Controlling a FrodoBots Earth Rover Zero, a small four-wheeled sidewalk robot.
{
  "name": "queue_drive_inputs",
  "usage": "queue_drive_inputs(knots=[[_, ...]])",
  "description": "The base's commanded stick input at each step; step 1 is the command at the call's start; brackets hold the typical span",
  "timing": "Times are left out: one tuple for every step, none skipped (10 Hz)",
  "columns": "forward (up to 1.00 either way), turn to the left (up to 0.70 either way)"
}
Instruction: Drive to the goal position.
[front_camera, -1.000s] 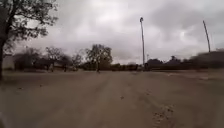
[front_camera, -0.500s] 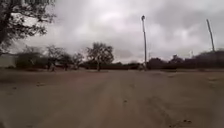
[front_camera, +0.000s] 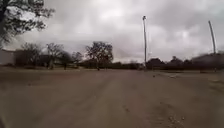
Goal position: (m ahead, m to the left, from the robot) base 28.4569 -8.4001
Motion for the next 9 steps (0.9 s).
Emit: queue_drive_inputs(knots=[[0.70,-0.01],[0.70,-0.01],[0.70,-0.01],[0.70,-0.01],[0.70,-0.01],[0.70,-0.01],[0.70,-0.01],[0.70,-0.01],[0.70,-0.01]])
